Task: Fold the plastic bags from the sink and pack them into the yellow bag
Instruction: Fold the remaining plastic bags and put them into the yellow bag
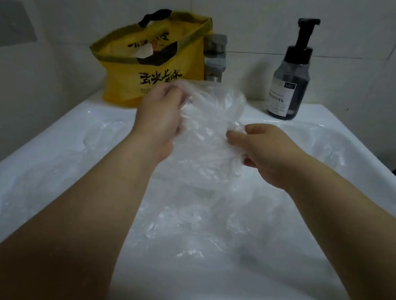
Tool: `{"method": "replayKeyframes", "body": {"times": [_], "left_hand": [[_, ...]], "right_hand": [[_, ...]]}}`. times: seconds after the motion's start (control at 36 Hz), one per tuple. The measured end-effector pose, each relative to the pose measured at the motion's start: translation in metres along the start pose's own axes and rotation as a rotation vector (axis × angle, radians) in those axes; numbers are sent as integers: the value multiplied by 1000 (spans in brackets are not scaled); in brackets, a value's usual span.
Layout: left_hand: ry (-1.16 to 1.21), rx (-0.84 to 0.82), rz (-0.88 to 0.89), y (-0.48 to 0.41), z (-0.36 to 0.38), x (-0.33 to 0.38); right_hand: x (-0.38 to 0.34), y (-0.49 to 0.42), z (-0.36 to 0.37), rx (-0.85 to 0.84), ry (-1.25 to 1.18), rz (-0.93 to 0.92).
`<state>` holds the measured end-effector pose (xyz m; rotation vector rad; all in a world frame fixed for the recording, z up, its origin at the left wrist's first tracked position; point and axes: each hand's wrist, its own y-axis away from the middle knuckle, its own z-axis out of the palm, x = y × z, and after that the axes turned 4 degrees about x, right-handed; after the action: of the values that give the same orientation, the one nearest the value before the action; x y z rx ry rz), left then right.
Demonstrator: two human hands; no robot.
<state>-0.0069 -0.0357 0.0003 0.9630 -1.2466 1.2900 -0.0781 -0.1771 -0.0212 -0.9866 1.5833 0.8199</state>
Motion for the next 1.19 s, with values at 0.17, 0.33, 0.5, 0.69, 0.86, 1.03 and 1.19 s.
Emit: {"method": "replayKeyframes", "body": {"times": [0.17,0.33,0.5,0.69,0.86,1.03,1.19], "left_hand": [[-48,-66,-169,5,-8,8],[-95,-262,-294,5,-9,4],[299,-332,-327,-8,-16,2],[653,-561,-272,-16,-27,0],[264,-568,-280,-6,-16,-6],[194,-364,-164,-13,-14,-7],[271,-278,-105,-9,-19,-9]], "right_hand": [[-12,6,-5,-47,-430,27],[-23,13,-11,-17,-659,39],[-22,12,-16,-82,-589,-10],[-20,10,-15,-178,-621,-79],[-17,6,-18,125,-604,-96],[-14,5,-21,128,-656,-106],[-12,13,-20,-48,-643,-92]]}}
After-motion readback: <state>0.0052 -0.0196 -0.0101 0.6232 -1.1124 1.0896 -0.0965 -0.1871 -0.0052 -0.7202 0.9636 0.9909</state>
